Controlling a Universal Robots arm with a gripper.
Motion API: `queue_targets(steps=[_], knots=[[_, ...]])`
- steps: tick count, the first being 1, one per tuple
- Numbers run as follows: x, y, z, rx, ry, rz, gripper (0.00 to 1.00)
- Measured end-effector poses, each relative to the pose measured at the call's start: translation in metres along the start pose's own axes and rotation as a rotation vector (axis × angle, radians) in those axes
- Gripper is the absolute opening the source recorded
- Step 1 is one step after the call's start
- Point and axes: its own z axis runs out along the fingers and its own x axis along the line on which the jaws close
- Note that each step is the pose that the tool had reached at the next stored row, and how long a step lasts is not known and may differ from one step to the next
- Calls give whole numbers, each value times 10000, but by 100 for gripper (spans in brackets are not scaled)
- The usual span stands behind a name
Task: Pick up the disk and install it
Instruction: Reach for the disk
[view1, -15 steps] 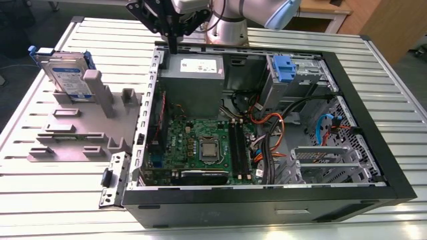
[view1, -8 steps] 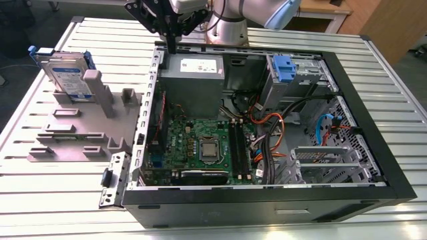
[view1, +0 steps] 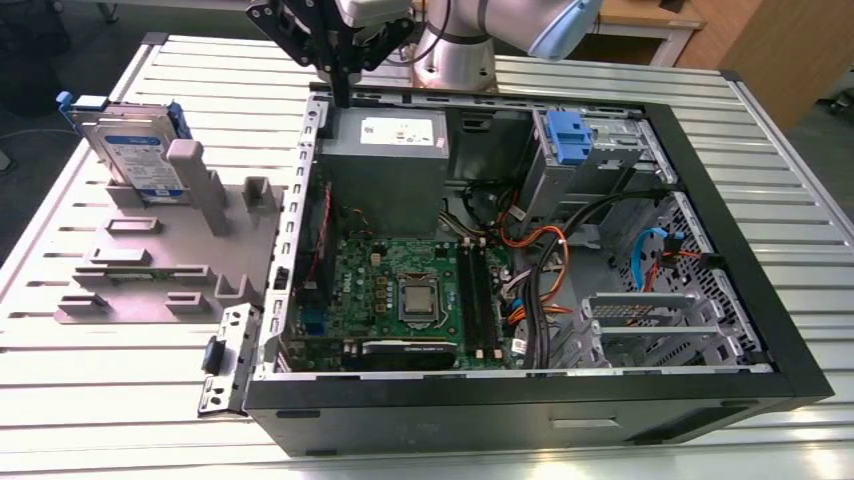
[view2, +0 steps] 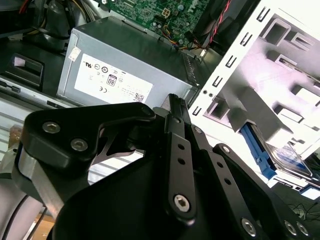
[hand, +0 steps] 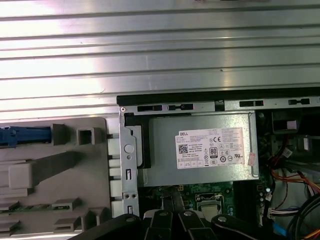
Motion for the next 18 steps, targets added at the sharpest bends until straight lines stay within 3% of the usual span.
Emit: queue_targets(steps=[18], knots=[[52, -4, 4, 1, 18, 2, 11]])
